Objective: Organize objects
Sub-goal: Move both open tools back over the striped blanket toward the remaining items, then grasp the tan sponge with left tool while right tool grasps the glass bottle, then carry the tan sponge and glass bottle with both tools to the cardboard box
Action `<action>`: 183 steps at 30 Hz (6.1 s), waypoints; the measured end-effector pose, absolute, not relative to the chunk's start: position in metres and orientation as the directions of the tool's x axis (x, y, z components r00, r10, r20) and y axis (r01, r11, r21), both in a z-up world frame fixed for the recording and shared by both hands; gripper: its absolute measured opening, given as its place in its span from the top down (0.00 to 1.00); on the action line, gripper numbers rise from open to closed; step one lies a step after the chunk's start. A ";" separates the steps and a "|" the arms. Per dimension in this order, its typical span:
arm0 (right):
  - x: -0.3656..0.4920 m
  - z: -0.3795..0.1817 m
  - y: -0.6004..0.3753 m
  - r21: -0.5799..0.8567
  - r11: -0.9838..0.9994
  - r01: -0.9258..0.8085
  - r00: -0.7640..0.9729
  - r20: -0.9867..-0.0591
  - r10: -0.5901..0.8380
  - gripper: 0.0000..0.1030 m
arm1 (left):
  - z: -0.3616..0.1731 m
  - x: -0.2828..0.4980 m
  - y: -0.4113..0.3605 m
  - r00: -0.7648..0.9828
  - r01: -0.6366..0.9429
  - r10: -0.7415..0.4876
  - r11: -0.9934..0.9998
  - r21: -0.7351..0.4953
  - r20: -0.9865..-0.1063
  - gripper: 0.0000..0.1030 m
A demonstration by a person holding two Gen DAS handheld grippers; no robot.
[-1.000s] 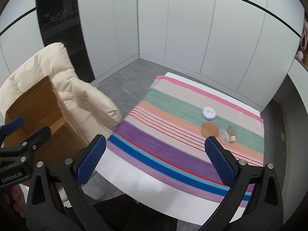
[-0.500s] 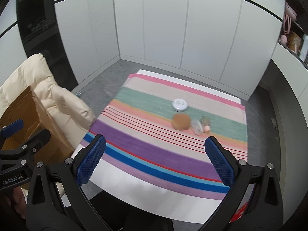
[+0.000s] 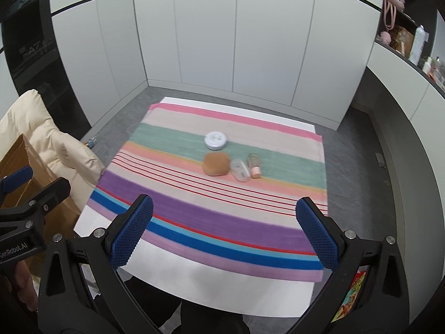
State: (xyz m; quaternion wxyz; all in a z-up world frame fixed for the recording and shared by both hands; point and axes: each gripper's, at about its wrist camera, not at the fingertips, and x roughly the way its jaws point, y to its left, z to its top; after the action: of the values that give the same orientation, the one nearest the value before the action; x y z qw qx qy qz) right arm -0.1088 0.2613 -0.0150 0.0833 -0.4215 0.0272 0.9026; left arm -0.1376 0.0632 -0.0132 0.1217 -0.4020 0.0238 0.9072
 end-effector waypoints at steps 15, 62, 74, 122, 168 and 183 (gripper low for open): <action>-0.098 -0.032 0.315 -0.038 -0.965 -0.260 -0.590 -0.785 0.190 0.00 | -0.038 -0.147 0.113 -0.588 -0.310 0.228 -0.950 -0.044 -0.776 0.00; -0.290 -0.236 0.381 -0.021 -0.989 -0.147 -0.592 -0.799 0.105 0.58 | -0.237 -0.317 0.244 -0.480 -0.428 0.244 -0.904 -0.018 -0.842 0.11; -0.280 -0.232 0.378 -0.015 -0.989 -0.149 -0.570 -0.816 0.098 0.72 | -0.221 -0.315 0.255 -0.487 -0.444 0.284 -0.895 -0.045 -0.826 0.46; -0.073 -0.015 0.285 0.037 -0.988 -0.149 -0.591 -0.804 0.059 0.72 | -0.002 -0.091 0.115 -0.622 -0.382 0.310 -0.922 -0.067 -0.719 0.45; -0.129 -0.017 0.120 0.015 -0.993 0.114 -0.629 -0.773 -0.084 0.72 | -0.006 -0.110 -0.059 -0.709 -0.072 0.113 -0.994 -0.088 -0.697 0.45; -0.135 -0.011 0.040 -0.008 -0.970 0.243 -0.634 -0.758 -0.153 0.72 | -0.006 -0.097 -0.126 -0.718 0.048 0.022 -0.996 -0.080 -0.695 0.45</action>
State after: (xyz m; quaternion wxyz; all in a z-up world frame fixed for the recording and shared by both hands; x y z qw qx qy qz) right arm -0.1346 0.0401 -0.0110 -0.1097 -0.4133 -0.0547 0.9023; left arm -0.0968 -0.1261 -0.0060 -0.0070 -0.3752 -0.0460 0.9258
